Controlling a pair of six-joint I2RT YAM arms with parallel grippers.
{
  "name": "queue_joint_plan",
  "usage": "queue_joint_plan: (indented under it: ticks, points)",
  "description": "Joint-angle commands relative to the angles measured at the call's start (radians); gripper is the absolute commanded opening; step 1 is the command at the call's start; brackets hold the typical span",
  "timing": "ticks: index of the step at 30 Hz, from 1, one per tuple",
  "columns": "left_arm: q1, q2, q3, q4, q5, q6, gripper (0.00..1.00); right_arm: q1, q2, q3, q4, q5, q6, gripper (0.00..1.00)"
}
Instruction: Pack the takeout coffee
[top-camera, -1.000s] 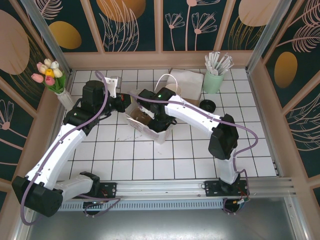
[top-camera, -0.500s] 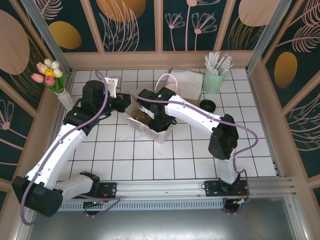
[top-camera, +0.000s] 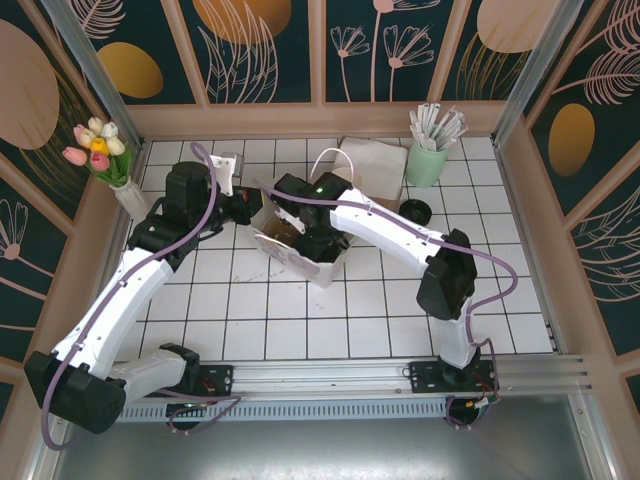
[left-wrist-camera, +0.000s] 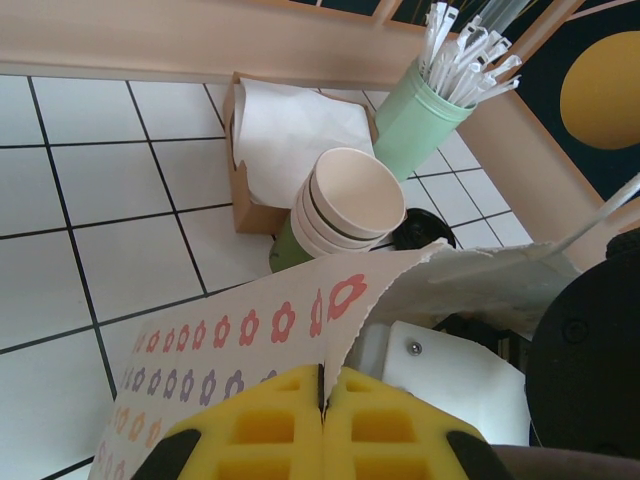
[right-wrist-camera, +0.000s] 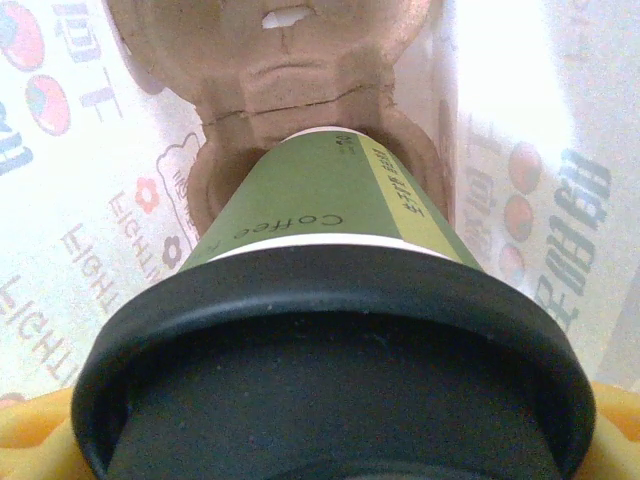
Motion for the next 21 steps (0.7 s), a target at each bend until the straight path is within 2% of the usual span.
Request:
queue_joint_plan:
  ticks: [1, 21]
  points:
    - [-0.001, -0.012, -0.004, 0.032, 0.021, 0.01, 0.0, 0.006, -0.006, 0.013, 0.011, 0.027, -0.022, 0.5]
    - [-0.001, -0.005, -0.002, 0.029, 0.022, 0.006, 0.0, 0.005, -0.009, -0.002, 0.034, 0.022, -0.029, 0.5]
